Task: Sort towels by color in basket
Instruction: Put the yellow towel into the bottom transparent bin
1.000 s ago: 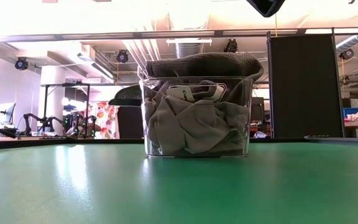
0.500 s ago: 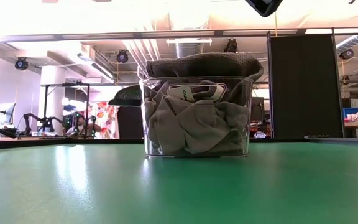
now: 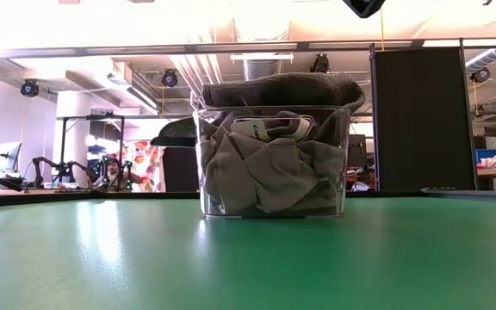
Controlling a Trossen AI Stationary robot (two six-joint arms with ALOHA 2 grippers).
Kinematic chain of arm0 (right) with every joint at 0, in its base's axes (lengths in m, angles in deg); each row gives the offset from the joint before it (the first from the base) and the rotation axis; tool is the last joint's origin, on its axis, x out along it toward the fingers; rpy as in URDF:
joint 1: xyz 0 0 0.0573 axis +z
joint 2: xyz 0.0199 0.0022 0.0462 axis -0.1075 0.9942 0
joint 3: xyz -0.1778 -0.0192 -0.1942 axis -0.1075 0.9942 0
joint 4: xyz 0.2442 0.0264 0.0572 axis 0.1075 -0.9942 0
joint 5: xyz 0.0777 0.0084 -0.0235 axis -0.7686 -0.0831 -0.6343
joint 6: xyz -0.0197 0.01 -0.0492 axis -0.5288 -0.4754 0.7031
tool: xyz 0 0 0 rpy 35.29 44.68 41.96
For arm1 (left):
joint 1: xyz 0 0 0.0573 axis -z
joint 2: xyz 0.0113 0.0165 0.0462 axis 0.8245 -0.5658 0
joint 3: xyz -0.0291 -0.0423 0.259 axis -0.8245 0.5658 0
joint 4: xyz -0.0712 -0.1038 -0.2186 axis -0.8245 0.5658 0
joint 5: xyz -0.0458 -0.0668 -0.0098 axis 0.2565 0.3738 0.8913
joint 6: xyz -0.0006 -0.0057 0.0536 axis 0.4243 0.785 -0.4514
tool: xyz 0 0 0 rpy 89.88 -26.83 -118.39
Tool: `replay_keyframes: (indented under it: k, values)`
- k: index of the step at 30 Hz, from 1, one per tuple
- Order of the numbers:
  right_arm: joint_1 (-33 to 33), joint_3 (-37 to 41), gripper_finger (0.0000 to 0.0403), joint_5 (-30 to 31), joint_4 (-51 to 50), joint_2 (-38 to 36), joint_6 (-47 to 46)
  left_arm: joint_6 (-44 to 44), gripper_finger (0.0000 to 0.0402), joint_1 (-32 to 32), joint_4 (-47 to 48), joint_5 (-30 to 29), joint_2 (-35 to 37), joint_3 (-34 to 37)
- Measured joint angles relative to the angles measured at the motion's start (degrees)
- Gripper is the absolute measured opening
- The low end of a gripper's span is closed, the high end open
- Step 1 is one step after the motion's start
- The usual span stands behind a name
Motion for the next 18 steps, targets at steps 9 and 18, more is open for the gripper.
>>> replay_keyframes:
  k: [9,18]
  values:
    - [-0.2,0.1,0.0322,0.0,0.0,0.0,-1.4,-3.6,0.0234,-1.4,22.9,-8.1,0.1,-13.8]
    - [-0.1,0.1,0.0292,-0.4,0.5,-0.2,2.5,-12.0,0.0108,-3.1,20.9,-11.1,0.1,-14.2]
